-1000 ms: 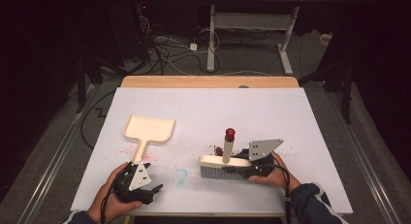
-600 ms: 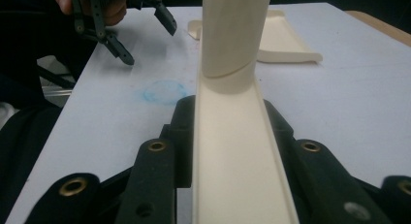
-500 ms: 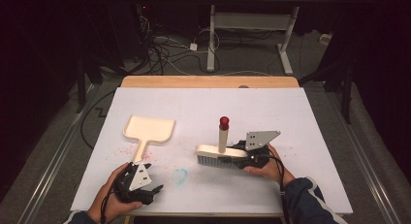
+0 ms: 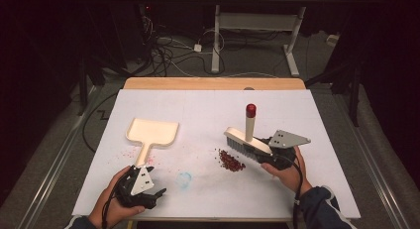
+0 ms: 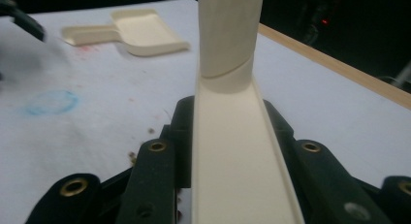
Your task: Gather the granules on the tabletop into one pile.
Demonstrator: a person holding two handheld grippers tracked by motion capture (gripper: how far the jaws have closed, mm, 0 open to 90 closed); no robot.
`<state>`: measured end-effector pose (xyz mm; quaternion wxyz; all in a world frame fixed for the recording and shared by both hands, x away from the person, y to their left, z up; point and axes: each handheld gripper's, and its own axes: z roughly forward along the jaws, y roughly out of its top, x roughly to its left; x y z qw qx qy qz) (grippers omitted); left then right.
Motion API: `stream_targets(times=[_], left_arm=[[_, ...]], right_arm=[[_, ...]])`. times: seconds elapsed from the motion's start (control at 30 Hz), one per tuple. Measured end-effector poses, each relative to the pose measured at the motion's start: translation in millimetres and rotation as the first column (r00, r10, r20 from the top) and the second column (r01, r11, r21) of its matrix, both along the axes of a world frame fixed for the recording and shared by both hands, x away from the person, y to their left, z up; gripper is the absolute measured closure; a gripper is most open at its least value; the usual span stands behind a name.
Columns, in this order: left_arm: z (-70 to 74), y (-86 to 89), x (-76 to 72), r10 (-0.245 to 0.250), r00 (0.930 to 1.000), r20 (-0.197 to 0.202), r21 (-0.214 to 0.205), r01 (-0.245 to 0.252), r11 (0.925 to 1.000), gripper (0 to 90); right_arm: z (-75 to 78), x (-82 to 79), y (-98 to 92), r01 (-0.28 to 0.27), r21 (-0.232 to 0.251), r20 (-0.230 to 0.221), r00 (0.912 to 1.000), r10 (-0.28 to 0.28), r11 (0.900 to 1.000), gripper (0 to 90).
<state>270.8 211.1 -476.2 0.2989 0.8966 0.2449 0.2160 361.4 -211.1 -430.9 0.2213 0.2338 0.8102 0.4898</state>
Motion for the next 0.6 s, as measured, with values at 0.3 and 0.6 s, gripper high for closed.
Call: stream_targets(times=[0.3,0.6], left_arm=[[0.4,-0.2,0.2,-0.001,1.0000,0.003,-0.001,0.001,1.0000,20.5],[0.6,-1.6,-0.2,-0.005,0.9999,0.013,0.012,0.004,0.9999,20.5]], right_arm=[[-17.2,0.7,4.3,0.094,-0.040,-0.022,0.9952,-0.095,0.9948,67.5],[-28.5,-25.9,52.9,0.245,-0.038,0.020,0.9696,-0.244,0.9689,67.1]])
